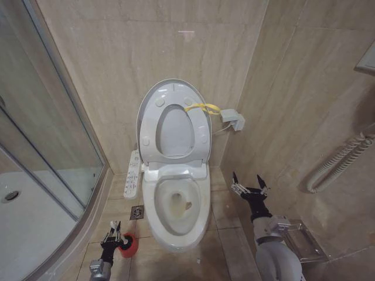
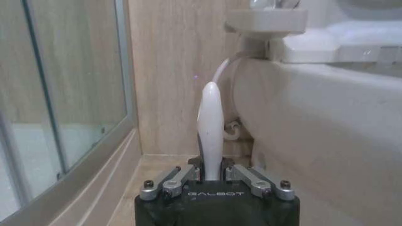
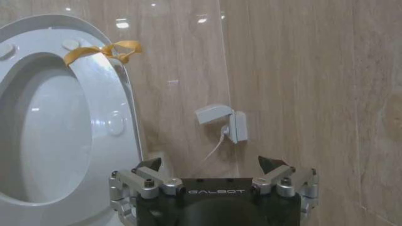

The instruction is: Open the toilet lid, clean the toilet bowl with a toilet brush, close the toilet lid, and flush.

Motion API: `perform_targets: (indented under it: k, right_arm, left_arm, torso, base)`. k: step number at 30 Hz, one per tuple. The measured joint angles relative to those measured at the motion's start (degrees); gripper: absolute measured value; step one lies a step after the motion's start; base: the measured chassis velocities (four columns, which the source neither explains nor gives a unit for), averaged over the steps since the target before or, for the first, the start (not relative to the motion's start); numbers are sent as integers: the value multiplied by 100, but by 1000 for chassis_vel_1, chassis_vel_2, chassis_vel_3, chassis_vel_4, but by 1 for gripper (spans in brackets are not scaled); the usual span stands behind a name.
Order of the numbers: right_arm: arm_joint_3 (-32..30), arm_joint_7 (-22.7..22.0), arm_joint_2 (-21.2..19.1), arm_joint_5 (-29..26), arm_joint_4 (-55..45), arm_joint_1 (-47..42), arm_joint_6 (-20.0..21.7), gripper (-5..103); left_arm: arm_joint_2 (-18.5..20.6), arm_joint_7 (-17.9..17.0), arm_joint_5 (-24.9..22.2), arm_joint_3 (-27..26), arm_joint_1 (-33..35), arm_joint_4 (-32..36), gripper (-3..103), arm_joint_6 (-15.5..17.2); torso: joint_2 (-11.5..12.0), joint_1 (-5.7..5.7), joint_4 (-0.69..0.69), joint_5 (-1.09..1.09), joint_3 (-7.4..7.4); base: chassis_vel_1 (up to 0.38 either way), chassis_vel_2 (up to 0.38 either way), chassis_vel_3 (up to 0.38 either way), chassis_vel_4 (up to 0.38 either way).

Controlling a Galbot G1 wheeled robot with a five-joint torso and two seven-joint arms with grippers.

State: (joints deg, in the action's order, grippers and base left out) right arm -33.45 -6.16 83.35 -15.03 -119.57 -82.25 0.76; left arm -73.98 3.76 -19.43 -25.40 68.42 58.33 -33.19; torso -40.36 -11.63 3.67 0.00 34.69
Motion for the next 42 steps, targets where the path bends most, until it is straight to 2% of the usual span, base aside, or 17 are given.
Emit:
perform_targets:
  k: [9, 16, 23, 35, 38, 42]
  right_arm:
    - [0, 0, 0, 0, 0, 0, 0, 100]
    - [0, 0, 0, 0, 0, 0, 0, 100]
    - [0, 0, 0, 0, 0, 0, 0, 100]
    - [0, 0, 0, 0, 0, 0, 0, 100]
    - [0, 0, 0, 0, 0, 0, 0, 100]
    - [0, 0, 0, 0, 0, 0, 0, 100]
  left_arm:
    - [22, -3, 430, -82, 429, 636, 17, -88]
    - [80, -23, 649, -180, 685, 738, 17, -123]
    - [66, -112, 668, -232, 793, 753, 17, -217]
    - [184, -239, 666, -357, 1322, 2245, 17, 68]
    - [194, -257, 673, -407, 1433, 2432, 17, 70]
    - [214, -294, 673, -533, 1828, 3083, 17, 87]
  torso:
    - [0, 0, 0, 0, -1]
    - [0, 0, 0, 0, -1]
    - [0, 0, 0, 0, -1]
    - [0, 0, 0, 1, 0]
    - [0, 0, 0, 0, 0]
    - [0, 0, 1, 0, 0]
  base:
    - [0, 0, 0, 0]
    - [0, 0, 0, 0]
    - [0, 0, 0, 0]
    - [0, 0, 0, 0]
    - [0, 0, 0, 0]
    - [0, 0, 0, 0]
